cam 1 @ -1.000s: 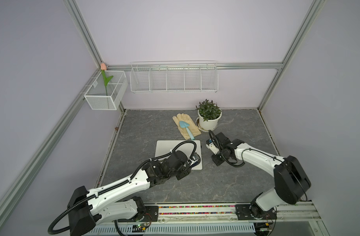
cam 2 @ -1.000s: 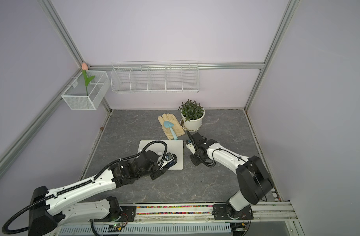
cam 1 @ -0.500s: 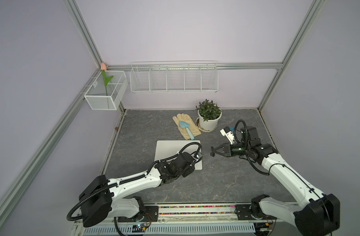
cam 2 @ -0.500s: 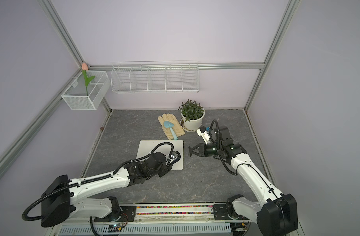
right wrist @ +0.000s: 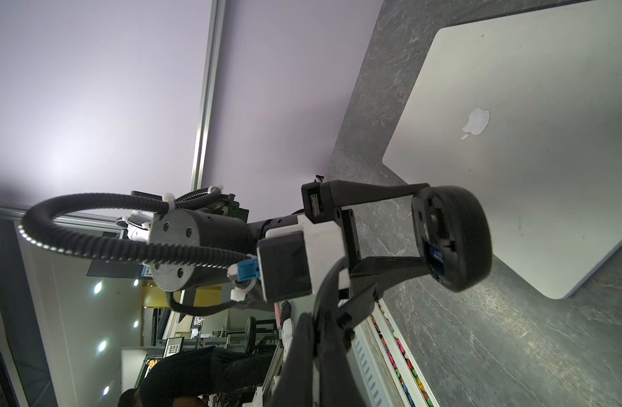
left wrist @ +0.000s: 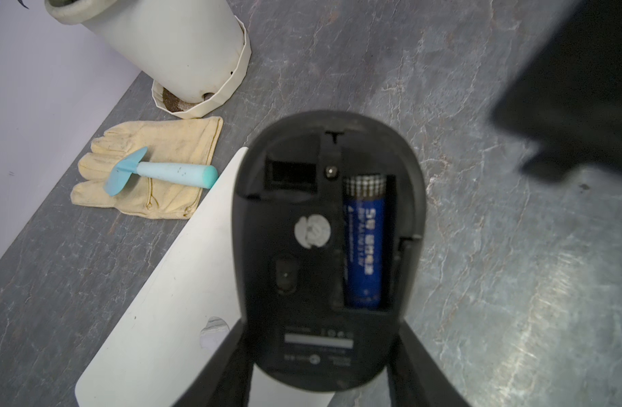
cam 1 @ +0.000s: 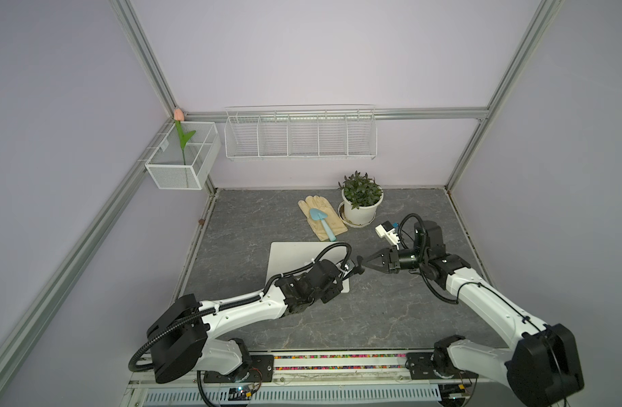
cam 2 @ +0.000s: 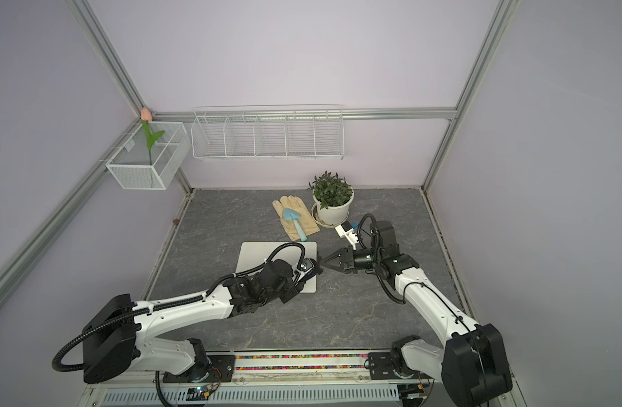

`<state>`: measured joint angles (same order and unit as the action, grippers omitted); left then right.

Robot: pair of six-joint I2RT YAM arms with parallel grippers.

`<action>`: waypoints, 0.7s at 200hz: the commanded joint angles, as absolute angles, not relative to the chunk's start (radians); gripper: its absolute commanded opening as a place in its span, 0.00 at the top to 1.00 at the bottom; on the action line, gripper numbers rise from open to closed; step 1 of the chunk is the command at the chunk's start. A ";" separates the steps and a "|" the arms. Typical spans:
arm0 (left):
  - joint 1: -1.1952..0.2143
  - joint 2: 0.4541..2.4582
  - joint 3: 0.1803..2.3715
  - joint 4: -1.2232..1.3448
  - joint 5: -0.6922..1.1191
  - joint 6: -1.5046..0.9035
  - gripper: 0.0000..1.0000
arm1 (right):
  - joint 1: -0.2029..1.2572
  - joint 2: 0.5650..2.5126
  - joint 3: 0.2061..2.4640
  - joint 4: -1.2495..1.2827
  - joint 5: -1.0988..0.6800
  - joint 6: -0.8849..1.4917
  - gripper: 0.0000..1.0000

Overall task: Insert the wireless mouse receiver into the laptop
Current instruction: Place the mouse at the center of the board.

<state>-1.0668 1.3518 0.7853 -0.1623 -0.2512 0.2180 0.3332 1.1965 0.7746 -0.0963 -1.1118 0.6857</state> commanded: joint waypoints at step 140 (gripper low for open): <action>-1.062 1.232 0.803 -0.192 -0.165 0.328 0.60 | 0.328 1.353 0.863 -0.283 -1.145 0.503 0.93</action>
<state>-1.0668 1.2690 0.7929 -0.2111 -0.1818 0.2974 0.3332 1.3449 0.8467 -0.2085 -1.1496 0.5735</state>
